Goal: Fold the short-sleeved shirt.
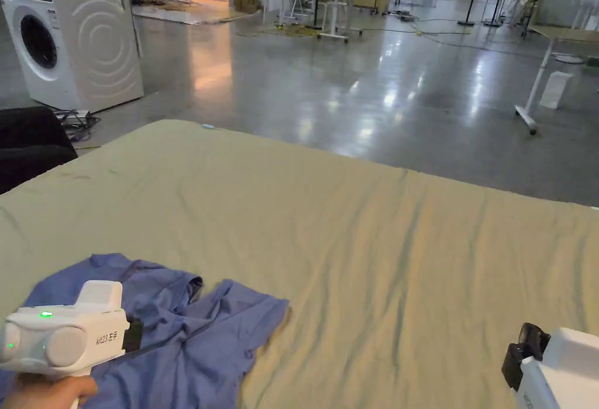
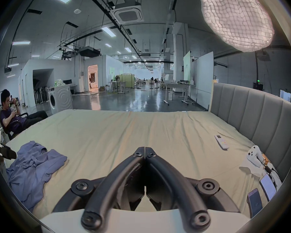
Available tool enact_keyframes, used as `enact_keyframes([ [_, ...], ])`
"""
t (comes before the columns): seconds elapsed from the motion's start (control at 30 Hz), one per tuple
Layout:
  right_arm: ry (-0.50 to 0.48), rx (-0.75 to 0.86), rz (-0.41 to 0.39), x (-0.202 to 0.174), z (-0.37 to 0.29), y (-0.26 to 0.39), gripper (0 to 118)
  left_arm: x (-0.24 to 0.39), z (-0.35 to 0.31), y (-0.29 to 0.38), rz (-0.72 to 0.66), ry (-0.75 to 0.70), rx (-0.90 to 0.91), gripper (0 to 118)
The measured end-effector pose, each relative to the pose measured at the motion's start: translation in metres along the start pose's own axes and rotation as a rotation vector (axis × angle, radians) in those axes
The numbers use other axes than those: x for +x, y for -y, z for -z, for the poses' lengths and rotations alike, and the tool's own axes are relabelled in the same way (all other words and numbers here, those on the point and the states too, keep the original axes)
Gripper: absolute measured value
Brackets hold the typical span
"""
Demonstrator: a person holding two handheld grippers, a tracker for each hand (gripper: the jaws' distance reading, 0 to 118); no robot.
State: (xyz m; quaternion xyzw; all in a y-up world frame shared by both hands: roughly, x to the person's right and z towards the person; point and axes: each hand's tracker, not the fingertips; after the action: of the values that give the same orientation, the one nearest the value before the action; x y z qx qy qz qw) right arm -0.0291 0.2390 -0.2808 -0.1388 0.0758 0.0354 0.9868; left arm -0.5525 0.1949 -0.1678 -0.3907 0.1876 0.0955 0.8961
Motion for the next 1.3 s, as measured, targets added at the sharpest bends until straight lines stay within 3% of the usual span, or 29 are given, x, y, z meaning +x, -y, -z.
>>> enact_keyframes([
  [0.03,-0.009,-0.008,-0.004,-0.004,0.002,0.001,0,-0.011,0.007,0.0,-0.012,-0.001,-0.022,16],
  [0.07,-0.012,-0.013,-0.005,-0.006,0.004,0.003,0,-0.019,0.013,0.002,-0.026,0.001,-0.022,33],
  [0.1,-0.017,-0.022,-0.008,-0.009,0.008,0.007,0,-0.024,0.021,0.002,-0.035,0.005,-0.059,61],
  [0.13,-0.021,-0.029,-0.01,-0.011,0.01,0.009,0,-0.028,0.028,0.002,-0.043,0.025,-0.092,76],
  [0.2,-0.027,-0.04,-0.015,-0.015,0.012,0.012,0,-0.029,0.037,0.004,-0.056,0.074,-0.114,87],
  [0.27,-0.026,-0.047,-0.026,-0.022,0.002,0.004,0,-0.025,0.047,0.007,-0.084,0.147,-0.105,88],
  [0.33,-0.028,-0.057,-0.035,-0.023,0.004,0.006,0,-0.018,0.061,0.01,-0.088,0.122,-0.126,87],
  [0.37,-0.028,-0.061,-0.038,-0.022,0.004,0.006,0,-0.013,0.068,0.012,-0.082,0.091,-0.152,86],
  [0.5,-0.026,-0.073,-0.059,-0.02,0.008,0.009,0,0.007,0.09,0.026,-0.009,-0.031,-0.219,58],
  [0.6,-0.022,-0.075,-0.064,-0.019,0.009,0.009,0,0.013,0.096,0.031,0.029,-0.064,-0.148,10],
  [0.7,-0.021,-0.08,-0.064,-0.019,0.01,0.009,0,0.018,0.102,0.036,0.095,-0.043,-0.133,8],
  [0.83,-0.022,-0.078,-0.064,-0.019,0.008,0.01,0,0.017,0.089,0.034,0.011,-0.027,-0.118,3],
  [1.1,-0.025,-0.078,-0.062,-0.017,0.009,0.014,0,-0.013,0.046,0.01,-0.108,0.03,0.15,2],
  [1.3,-0.029,-0.064,-0.048,-0.015,0.008,0.013,0,0.001,-0.01,-0.022,-0.059,0.079,0.33,2],
])
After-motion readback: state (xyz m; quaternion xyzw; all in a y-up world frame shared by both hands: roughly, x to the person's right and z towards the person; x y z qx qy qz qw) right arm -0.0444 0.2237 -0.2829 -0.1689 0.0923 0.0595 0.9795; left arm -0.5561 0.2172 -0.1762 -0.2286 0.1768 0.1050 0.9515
